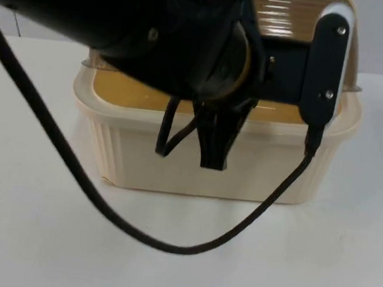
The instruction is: Open the box lid with the left hand, place the block into the box with the right hand, then close the box lid with the left hand.
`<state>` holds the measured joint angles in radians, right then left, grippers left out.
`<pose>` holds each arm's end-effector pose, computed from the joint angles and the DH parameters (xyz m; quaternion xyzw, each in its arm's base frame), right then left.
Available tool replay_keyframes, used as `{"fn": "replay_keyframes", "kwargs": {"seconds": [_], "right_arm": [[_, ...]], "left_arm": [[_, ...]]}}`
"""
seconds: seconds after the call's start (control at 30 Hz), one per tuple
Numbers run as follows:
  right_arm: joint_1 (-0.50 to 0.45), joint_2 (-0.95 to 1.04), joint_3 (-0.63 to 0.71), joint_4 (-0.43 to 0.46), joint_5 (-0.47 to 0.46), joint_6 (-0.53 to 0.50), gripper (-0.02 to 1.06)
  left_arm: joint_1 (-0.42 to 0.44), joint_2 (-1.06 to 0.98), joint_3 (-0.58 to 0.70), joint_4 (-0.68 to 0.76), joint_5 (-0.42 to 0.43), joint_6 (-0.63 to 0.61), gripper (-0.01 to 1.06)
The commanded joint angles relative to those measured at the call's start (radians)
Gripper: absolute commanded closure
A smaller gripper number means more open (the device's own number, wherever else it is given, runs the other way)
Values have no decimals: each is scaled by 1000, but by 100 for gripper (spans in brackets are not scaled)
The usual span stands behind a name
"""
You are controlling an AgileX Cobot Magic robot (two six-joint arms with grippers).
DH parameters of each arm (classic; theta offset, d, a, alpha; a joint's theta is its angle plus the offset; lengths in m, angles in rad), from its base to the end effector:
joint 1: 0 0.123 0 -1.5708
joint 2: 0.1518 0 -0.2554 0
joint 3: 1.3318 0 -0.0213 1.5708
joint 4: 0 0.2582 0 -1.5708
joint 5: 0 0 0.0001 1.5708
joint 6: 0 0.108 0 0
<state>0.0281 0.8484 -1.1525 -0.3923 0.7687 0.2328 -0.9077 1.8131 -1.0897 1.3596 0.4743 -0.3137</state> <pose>0.1915 -0.0234 0.4215 0.0434 0.8111 -0.1175 0.5713 0.2778 -0.2772 0.1572 0.6796 0.5839 0.2318 0.3788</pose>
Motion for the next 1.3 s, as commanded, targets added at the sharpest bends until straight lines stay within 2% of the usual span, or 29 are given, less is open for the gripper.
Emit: {"fn": "replay_keyframes", "kwargs": {"seconds": [0.0, 0.13, 0.23, 0.37, 0.47, 0.67, 0.93, 1.03, 1.27], "right_arm": [[4, -6, -4, 1, 5, 3, -1], [4, -6, -4, 1, 5, 3, -1], [4, -6, -4, 1, 5, 3, -1], [4, -6, -4, 1, 3, 3, -1], [4, -6, -4, 1, 1, 3, -1], [4, -6, -4, -1, -3, 3, -1], [4, -6, -4, -6, -3, 3, -1], [4, -6, -4, -6, -3, 3, -1], [4, -6, -4, -6, -3, 3, -1]], "left_arm": [[12, -10, -31, -92, -45, 100, 105], [40, -10, -53, -225, -62, 238, 105], [62, -10, -63, -268, -62, 285, 105], [114, -10, -112, -475, -49, 446, 105], [138, -10, -152, -554, -33, 492, 105], [154, -10, -222, -567, 21, 492, 105], [156, -8, -241, -521, -5, 492, 105], [188, -8, -241, -523, -39, 492, 105], [255, -8, -251, -523, -47, 480, 105]]}}
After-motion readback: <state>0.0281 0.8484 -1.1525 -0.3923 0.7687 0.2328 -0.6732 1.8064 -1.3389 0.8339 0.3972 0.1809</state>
